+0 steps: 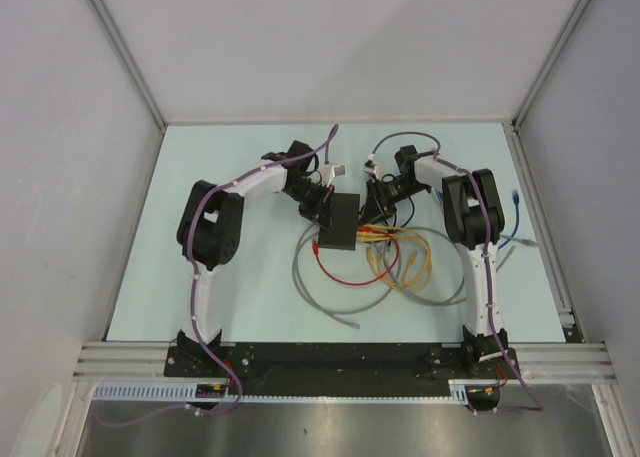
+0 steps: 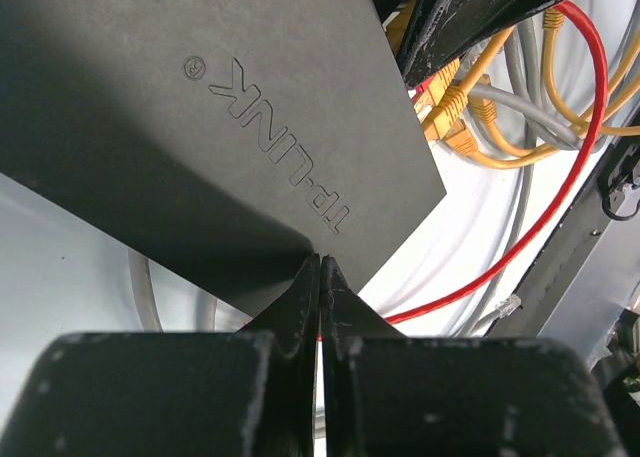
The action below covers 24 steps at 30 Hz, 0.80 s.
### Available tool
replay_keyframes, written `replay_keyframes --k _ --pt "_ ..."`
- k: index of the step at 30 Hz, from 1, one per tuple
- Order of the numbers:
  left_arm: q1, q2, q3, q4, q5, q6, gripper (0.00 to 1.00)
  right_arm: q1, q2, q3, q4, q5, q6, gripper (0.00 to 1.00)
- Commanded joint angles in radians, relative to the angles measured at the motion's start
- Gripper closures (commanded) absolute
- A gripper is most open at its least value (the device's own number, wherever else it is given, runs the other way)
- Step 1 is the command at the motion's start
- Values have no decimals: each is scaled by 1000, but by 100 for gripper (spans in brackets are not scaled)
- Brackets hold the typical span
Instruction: Pull the plug from the switch port
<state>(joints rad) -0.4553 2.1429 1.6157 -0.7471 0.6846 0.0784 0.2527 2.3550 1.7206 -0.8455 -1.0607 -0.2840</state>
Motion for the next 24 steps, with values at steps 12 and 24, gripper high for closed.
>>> replay_keyframes --k 12,24 --pt "0 40 -2 -1 -65 23 100 -3 36 51 39 -10 35 51" --pt "-5 34 -7 0 -71 26 100 3 33 42 59 39 43 65"
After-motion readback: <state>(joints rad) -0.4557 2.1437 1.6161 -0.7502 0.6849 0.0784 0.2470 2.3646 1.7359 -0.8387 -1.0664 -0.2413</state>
